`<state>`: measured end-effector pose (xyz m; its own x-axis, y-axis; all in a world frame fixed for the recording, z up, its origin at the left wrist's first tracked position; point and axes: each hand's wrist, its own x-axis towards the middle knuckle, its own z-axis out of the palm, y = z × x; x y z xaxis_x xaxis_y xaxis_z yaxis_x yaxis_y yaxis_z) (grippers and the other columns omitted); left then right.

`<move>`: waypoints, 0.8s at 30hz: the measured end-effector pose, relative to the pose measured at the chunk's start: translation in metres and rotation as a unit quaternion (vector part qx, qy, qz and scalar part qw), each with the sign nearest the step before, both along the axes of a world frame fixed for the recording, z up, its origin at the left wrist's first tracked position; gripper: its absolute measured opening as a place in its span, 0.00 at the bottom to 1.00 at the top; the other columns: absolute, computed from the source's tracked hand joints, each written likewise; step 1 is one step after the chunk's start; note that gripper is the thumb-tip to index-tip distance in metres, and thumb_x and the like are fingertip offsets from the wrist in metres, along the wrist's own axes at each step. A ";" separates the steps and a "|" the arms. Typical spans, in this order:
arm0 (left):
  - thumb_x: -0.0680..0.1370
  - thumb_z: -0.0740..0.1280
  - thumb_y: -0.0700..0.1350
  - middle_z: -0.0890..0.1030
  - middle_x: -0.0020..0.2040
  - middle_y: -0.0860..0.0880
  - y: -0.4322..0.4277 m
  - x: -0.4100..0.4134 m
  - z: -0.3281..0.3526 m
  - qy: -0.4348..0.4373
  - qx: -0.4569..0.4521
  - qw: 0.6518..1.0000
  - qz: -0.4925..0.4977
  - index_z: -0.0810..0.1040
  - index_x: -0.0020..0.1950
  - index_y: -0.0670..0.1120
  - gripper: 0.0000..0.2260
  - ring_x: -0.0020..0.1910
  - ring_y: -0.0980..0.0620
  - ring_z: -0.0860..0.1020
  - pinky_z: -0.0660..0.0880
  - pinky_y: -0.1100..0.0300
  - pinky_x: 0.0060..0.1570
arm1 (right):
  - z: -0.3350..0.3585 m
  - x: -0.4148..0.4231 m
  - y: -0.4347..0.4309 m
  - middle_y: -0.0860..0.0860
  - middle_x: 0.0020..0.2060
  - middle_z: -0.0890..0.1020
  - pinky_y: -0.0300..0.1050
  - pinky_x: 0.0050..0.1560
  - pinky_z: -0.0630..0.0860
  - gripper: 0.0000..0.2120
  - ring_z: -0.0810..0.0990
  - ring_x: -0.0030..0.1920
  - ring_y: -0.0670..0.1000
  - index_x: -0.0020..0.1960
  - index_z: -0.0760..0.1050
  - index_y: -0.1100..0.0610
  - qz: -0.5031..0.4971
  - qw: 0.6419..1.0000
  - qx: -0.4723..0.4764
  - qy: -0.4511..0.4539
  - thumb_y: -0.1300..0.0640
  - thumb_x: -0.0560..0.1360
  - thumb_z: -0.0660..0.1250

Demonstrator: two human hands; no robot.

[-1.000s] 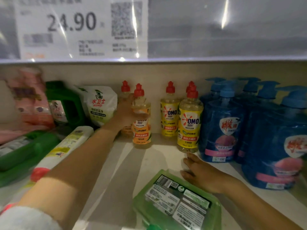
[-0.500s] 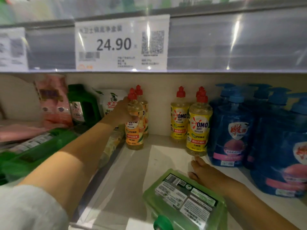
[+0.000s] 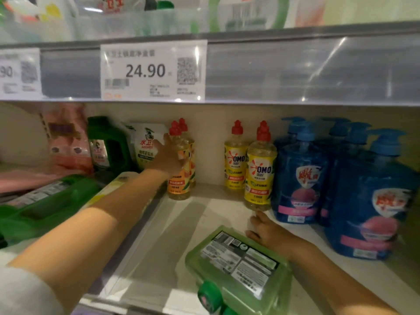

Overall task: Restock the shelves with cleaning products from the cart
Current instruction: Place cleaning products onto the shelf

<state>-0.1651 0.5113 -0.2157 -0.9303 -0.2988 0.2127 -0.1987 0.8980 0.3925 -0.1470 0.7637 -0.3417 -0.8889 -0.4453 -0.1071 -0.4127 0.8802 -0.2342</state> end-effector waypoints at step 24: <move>0.78 0.53 0.62 0.76 0.59 0.63 0.055 0.169 -0.115 0.032 0.283 0.907 -0.309 0.67 0.65 0.63 0.17 0.57 0.70 0.72 0.68 0.75 0.54 | 0.032 0.150 0.041 0.31 0.67 0.65 0.30 0.66 0.63 0.35 0.64 0.68 0.34 0.66 0.67 0.30 0.051 0.953 -0.299 0.025 0.25 0.59 0.66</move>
<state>0.0040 0.5658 -0.3308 -0.9488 0.1976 0.2463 0.3128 0.4815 0.8187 0.0035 0.8047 -0.3097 -0.8346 -0.4984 0.2348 -0.5136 0.5499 -0.6587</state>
